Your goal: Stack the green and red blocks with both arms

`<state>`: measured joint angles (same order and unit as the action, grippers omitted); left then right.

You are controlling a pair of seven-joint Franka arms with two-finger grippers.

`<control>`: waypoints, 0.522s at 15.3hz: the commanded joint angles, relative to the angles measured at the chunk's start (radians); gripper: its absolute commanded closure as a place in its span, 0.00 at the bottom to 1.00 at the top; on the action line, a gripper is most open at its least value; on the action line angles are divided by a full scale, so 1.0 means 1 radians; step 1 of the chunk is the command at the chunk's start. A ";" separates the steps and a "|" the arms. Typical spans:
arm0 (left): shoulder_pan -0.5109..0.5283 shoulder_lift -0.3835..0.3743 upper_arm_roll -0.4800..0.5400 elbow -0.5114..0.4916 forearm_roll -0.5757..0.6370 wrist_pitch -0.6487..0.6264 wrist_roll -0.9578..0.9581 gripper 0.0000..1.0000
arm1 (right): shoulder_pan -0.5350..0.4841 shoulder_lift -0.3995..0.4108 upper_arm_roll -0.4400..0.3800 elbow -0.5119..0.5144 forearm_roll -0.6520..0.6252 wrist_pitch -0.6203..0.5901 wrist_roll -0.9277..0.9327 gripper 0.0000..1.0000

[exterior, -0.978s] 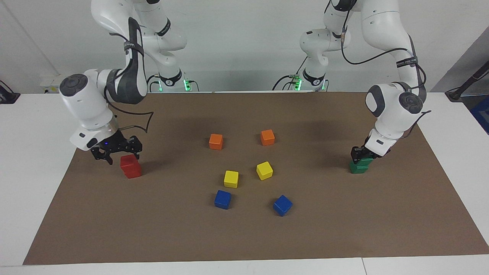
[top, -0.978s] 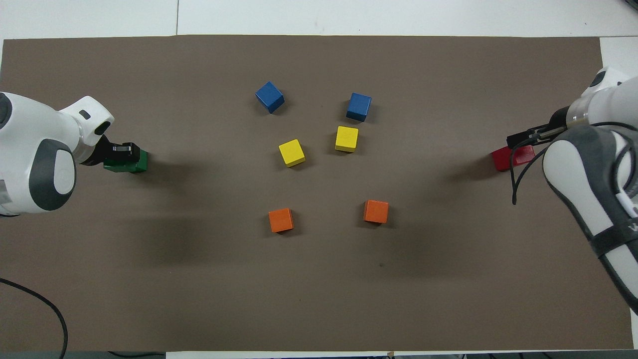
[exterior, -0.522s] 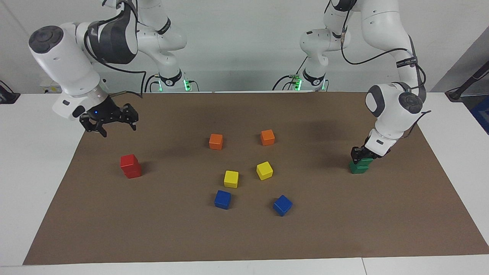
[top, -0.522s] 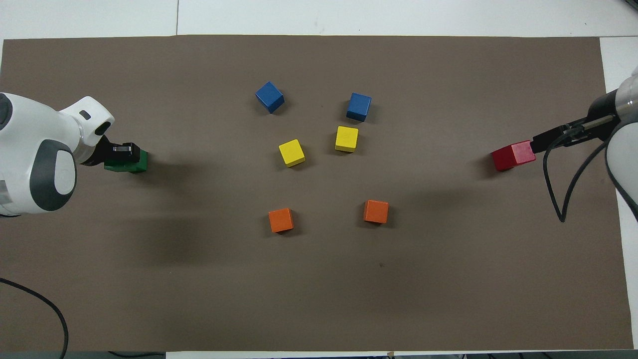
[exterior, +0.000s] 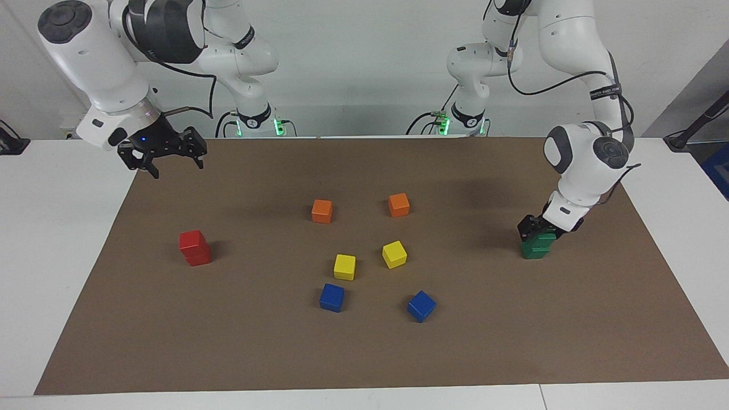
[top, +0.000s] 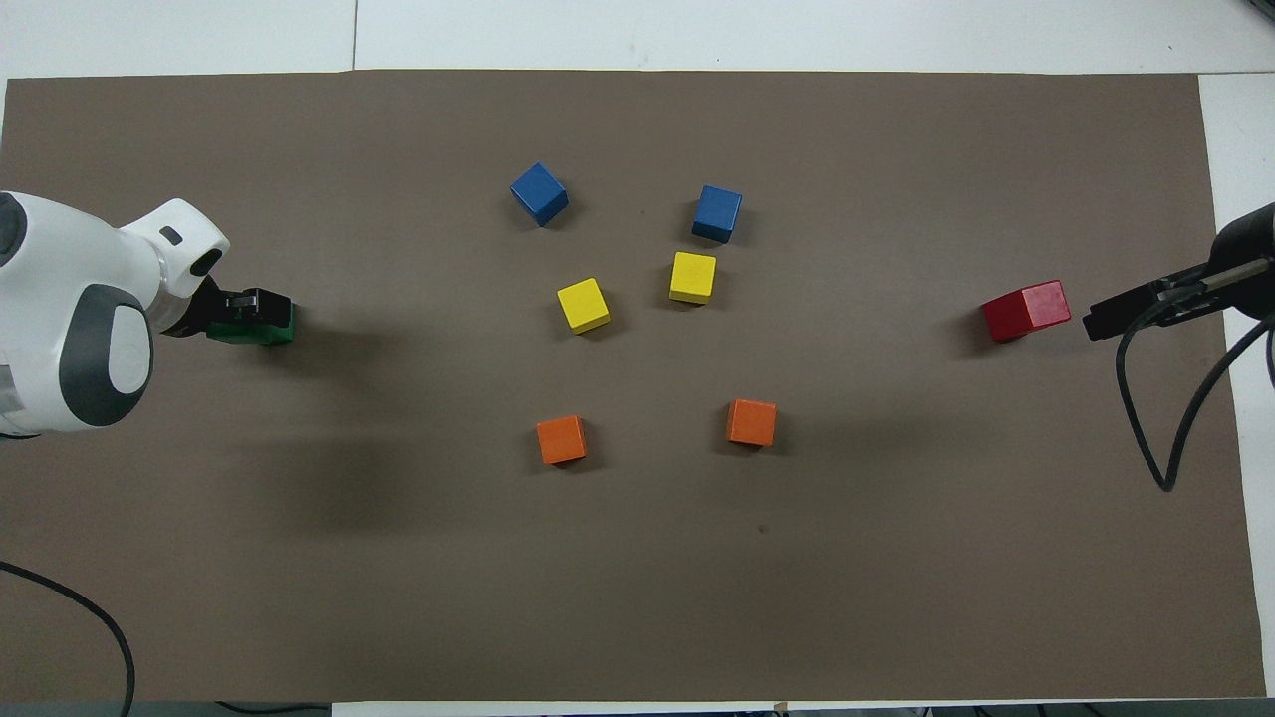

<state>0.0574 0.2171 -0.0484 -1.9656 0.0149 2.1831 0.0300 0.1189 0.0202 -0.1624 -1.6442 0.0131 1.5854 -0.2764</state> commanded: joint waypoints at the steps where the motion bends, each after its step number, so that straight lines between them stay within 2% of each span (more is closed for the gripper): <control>1: 0.004 -0.062 0.002 0.108 -0.013 -0.205 0.019 0.00 | -0.021 -0.006 0.009 -0.005 -0.022 -0.015 0.017 0.00; 4: -0.008 -0.132 -0.001 0.157 -0.013 -0.379 0.007 0.00 | -0.007 -0.014 0.012 -0.009 -0.079 -0.008 0.019 0.00; 6: -0.010 -0.209 -0.001 0.145 -0.013 -0.437 0.004 0.00 | -0.013 -0.014 0.023 -0.009 -0.084 -0.004 0.029 0.00; 8: -0.005 -0.242 -0.001 0.143 -0.013 -0.485 0.001 0.00 | -0.007 -0.014 0.023 -0.003 -0.090 0.001 0.031 0.00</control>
<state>0.0561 0.0256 -0.0562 -1.7996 0.0148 1.7423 0.0299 0.1123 0.0202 -0.1512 -1.6442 -0.0513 1.5836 -0.2707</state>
